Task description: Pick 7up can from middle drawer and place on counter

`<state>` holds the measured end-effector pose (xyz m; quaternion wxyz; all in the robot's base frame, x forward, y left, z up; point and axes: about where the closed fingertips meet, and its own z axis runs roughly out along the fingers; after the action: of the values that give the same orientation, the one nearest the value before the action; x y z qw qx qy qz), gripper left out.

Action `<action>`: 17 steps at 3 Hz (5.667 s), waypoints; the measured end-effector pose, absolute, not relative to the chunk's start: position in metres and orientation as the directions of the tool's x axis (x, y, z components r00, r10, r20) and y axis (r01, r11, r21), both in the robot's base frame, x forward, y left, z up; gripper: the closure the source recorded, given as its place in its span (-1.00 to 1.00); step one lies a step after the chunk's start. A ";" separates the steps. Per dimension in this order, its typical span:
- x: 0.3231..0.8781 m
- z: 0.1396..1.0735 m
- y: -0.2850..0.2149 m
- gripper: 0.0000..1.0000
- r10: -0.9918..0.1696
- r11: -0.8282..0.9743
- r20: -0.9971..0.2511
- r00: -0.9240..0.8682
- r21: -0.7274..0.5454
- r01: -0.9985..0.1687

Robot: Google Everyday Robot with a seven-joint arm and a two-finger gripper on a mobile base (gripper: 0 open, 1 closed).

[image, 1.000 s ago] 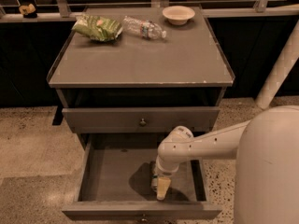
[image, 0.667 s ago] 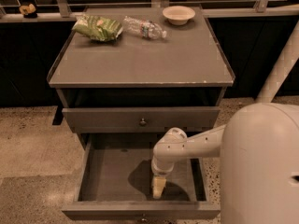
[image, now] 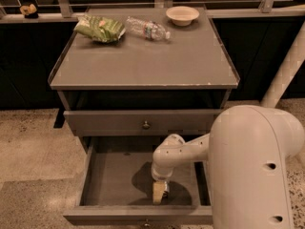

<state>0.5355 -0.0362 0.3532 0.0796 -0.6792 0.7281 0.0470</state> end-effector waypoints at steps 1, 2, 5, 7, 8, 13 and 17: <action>0.535 0.353 -0.036 -0.62 -0.982 0.073 -0.180 -0.065 -0.040 -0.997; 0.535 0.353 -0.036 -0.16 -0.982 0.073 -0.180 -0.065 -0.040 -0.997; 0.535 0.357 -0.036 1.00 -0.982 0.073 -0.180 -0.065 -0.040 -0.997; 0.528 0.424 -0.033 1.00 -0.998 0.040 -0.061 -0.034 -0.111 -0.993; 0.527 0.465 -0.031 1.00 -0.999 0.030 0.014 -0.032 -0.165 -0.986; 0.462 0.692 -0.151 1.00 -0.882 0.084 0.404 -0.244 -0.374 -0.923; 0.490 0.778 -0.233 1.00 -0.935 0.132 0.262 -0.239 -0.368 -0.920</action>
Offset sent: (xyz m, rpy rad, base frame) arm 0.0000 0.0000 0.0000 0.0000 0.0000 0.0000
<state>0.4897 -0.2326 0.7781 0.0158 -0.6168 0.7521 -0.2317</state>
